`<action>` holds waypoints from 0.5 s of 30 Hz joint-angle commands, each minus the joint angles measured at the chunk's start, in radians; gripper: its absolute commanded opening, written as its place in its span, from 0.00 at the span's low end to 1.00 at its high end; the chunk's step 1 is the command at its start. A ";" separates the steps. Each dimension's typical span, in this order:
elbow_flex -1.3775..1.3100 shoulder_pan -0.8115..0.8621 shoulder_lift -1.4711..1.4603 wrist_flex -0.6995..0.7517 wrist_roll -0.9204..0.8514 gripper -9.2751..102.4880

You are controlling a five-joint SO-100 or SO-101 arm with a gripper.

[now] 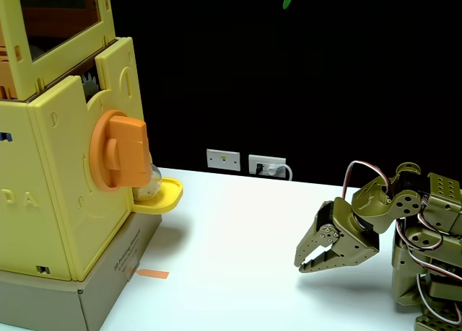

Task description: Turn the button of vending machine.

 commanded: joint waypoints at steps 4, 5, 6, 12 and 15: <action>0.052 -0.014 0.144 -0.014 0.002 0.09; 0.051 -0.014 0.144 -0.008 0.005 0.09; 0.049 -0.014 0.144 -0.003 0.006 0.09; 0.051 -0.031 0.144 -0.017 -0.020 0.07; 0.054 -0.035 0.144 -0.028 -0.009 0.07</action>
